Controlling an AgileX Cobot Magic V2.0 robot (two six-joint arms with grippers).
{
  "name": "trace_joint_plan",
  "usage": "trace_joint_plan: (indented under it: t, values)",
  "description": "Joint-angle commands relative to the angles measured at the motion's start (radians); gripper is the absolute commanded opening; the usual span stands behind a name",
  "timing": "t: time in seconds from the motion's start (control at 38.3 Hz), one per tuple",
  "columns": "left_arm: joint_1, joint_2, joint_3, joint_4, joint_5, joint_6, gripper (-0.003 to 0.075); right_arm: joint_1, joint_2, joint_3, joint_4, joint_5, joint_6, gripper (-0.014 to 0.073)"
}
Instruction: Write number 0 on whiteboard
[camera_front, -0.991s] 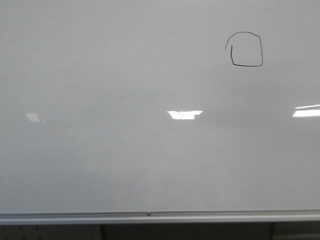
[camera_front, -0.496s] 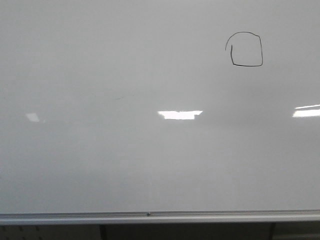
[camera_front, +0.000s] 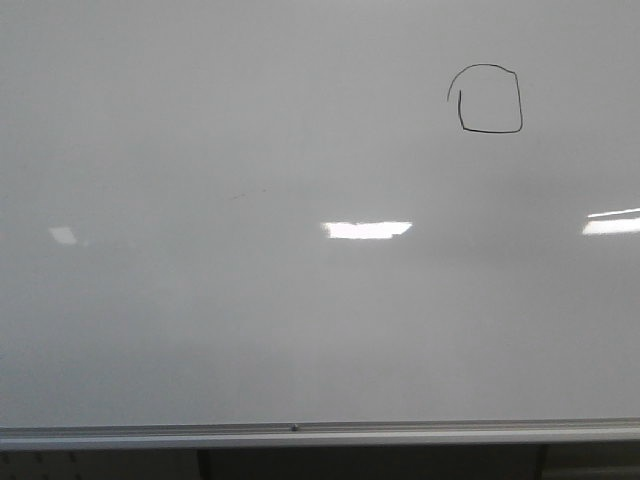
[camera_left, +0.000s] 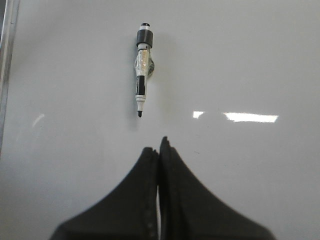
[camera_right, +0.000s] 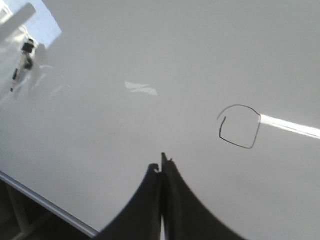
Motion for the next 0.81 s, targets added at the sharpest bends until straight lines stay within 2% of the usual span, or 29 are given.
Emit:
trace_joint_plan:
  t: [0.0, 0.16, 0.26, 0.37, 0.47, 0.68, 0.78]
  values:
    - [0.001, -0.02, 0.022, -0.007, -0.09, -0.01, -0.002, -0.008, -0.008, 0.006, -0.11, -0.076, 0.049, -0.007]
    - [0.001, -0.02, 0.022, -0.007, -0.09, -0.01, -0.002, -0.046, -0.078, 0.084, -0.308, -0.137, 0.32, -0.007]
    - [0.001, -0.02, 0.022, -0.007, -0.09, -0.01, -0.002, -0.112, -0.143, 0.158, -0.475, -0.169, 0.536, -0.007]
    - [0.001, -0.02, 0.022, -0.007, -0.09, -0.01, -0.002, -0.175, -0.205, 0.228, -0.608, -0.187, 0.681, -0.007]
    - [0.001, -0.02, 0.022, -0.007, -0.09, -0.01, -0.002, -0.213, -0.254, 0.296, -0.665, -0.191, 0.742, -0.007]
    - [0.001, -0.02, 0.022, -0.007, -0.09, -0.01, -0.002, -0.22, -0.338, 0.408, -0.67, -0.204, 0.746, -0.007]
    - [0.001, -0.018, 0.022, -0.007, -0.09, -0.01, -0.002, -0.22, -0.346, 0.407, -0.671, -0.168, 0.753, -0.007]
